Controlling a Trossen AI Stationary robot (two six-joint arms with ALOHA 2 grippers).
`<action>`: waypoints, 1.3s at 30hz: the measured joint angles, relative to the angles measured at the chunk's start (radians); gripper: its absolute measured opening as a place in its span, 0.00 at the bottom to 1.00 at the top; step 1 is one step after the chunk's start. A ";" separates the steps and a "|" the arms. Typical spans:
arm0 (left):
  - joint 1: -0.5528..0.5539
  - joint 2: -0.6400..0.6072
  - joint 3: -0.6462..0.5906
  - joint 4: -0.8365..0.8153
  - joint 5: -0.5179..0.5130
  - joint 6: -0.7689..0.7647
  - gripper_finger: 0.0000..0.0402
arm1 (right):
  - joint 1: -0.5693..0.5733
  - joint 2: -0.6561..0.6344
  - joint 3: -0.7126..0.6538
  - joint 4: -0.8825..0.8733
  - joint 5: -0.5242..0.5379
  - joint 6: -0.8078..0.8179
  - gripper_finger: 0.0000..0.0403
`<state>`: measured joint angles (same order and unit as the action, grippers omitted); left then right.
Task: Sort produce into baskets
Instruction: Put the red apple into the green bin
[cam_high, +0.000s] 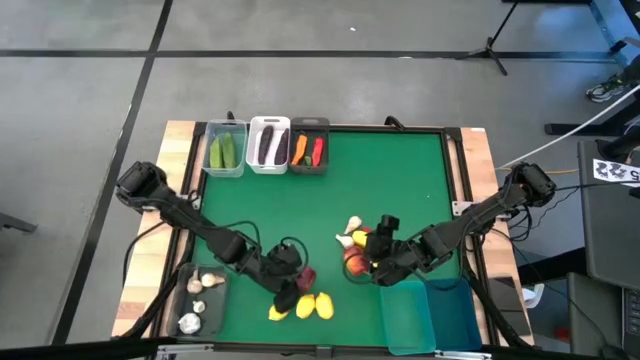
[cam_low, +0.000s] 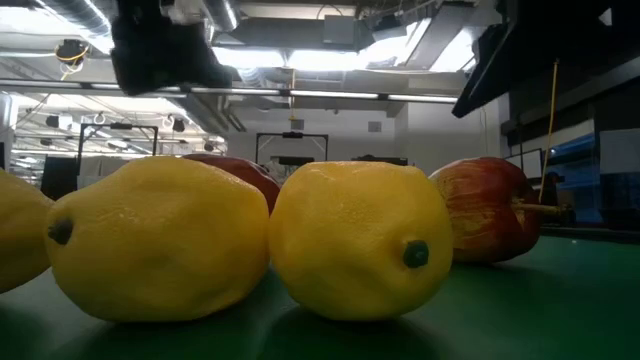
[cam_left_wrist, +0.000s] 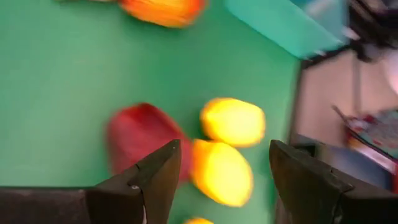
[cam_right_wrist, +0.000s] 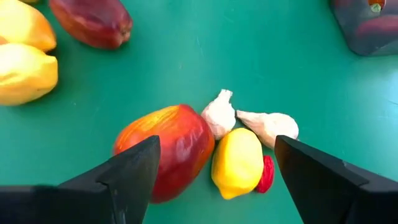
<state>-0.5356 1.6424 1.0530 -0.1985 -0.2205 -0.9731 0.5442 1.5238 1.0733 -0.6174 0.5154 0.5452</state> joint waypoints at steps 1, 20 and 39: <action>-0.005 0.000 0.006 0.004 0.021 0.007 0.59 | 0.000 0.000 0.000 0.016 -0.003 -0.010 0.79; 0.013 0.113 0.005 0.045 0.231 0.358 0.59 | -0.001 0.000 -0.001 0.092 -0.010 -0.079 0.79; 0.165 0.107 0.005 -0.221 0.102 0.329 0.59 | -0.001 0.000 -0.001 0.091 -0.010 -0.079 0.79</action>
<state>-0.3706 1.7495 1.0576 -0.4200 -0.1180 -0.6440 0.5430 1.5238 1.0721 -0.5266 0.5056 0.4660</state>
